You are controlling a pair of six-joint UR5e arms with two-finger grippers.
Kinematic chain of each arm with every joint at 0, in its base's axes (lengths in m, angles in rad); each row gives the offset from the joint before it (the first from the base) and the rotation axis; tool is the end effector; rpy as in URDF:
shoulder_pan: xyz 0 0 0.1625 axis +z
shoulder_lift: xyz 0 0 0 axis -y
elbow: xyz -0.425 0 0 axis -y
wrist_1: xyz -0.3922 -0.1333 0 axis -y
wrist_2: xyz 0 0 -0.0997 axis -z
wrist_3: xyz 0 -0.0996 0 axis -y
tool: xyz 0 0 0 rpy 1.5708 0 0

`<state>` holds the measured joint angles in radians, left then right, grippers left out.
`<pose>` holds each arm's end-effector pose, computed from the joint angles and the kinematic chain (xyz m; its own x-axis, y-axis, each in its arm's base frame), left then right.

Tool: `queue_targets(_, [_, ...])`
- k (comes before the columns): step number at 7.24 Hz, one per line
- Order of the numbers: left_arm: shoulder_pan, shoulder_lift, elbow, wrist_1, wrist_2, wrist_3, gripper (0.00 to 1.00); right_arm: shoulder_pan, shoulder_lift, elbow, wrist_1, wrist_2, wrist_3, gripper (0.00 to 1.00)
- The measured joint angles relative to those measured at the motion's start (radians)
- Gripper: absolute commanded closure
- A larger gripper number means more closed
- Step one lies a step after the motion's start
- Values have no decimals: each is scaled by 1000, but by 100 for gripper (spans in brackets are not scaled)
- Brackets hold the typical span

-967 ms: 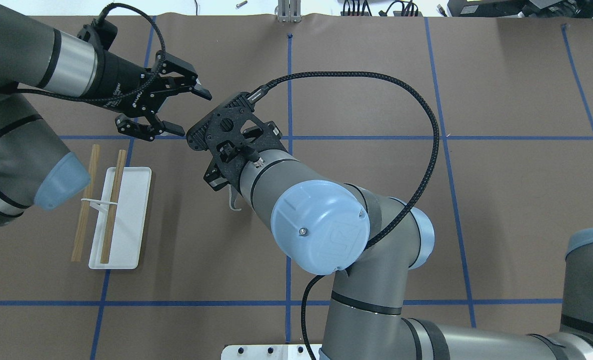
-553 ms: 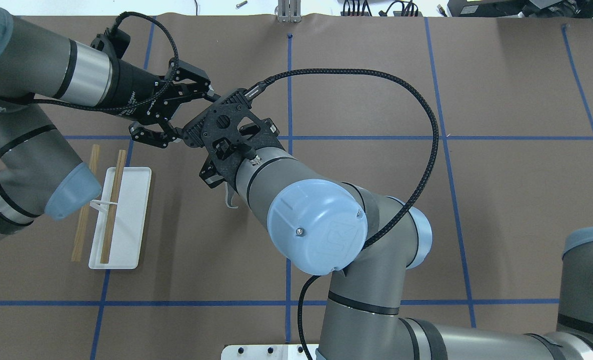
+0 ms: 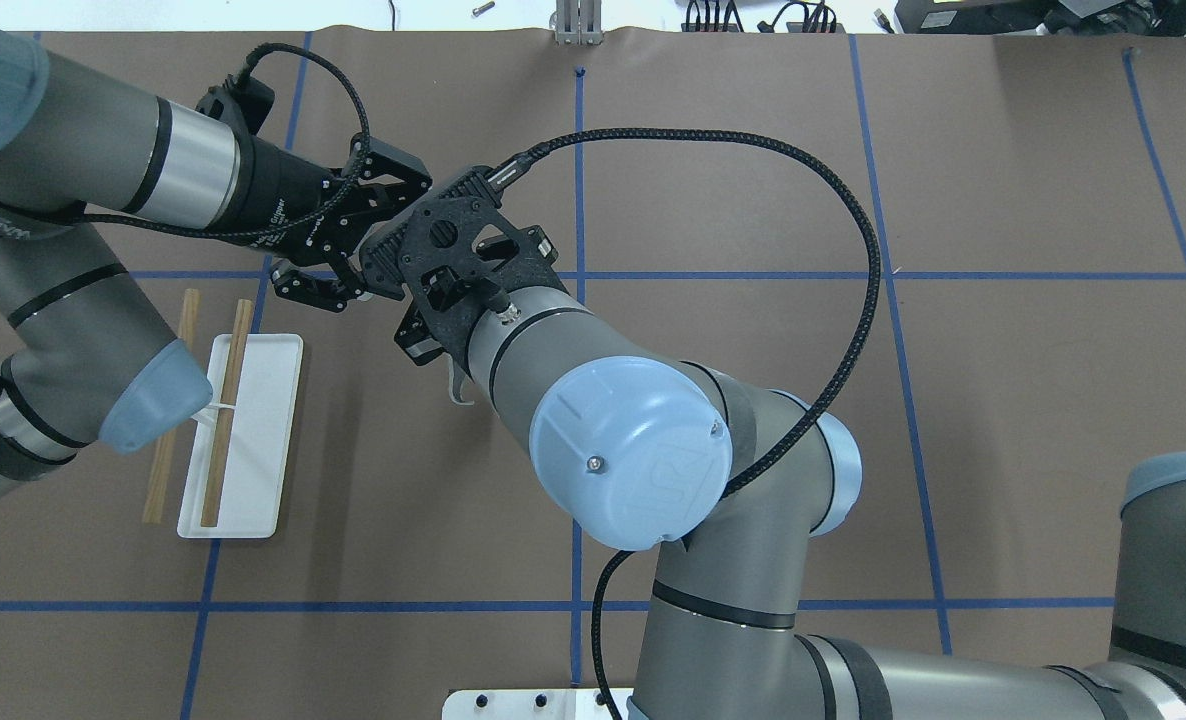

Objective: Hang towel on rack

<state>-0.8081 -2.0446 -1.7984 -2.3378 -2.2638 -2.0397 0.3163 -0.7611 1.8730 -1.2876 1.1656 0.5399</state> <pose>0.3503 -0.4674 0.1963 0.0100 -0.5137 -0.8579 0.1364 0.8506 -0.5078 -0.5061 -0.3472 0.0218 0.6470 -0.6177 0.4470 -0.1941 0.4336 0.8800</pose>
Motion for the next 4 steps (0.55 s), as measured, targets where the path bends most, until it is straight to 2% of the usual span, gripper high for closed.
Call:
queue_targets(1, [7,-4,-2,0,9,-26,66,1,0,0,0,-6,0,100])
queue_targets(2, [11,-6,-3,0,25,-46,87,1,-1,-1,1,-9,0,100])
queue_targets(3, [11,-6,-2,0,33,-53,100,1,-2,-1,1,-10,0,100])
queue_targets(4, [12,-6,-2,0,36,-55,100,1,-3,-1,1,-10,0,100])
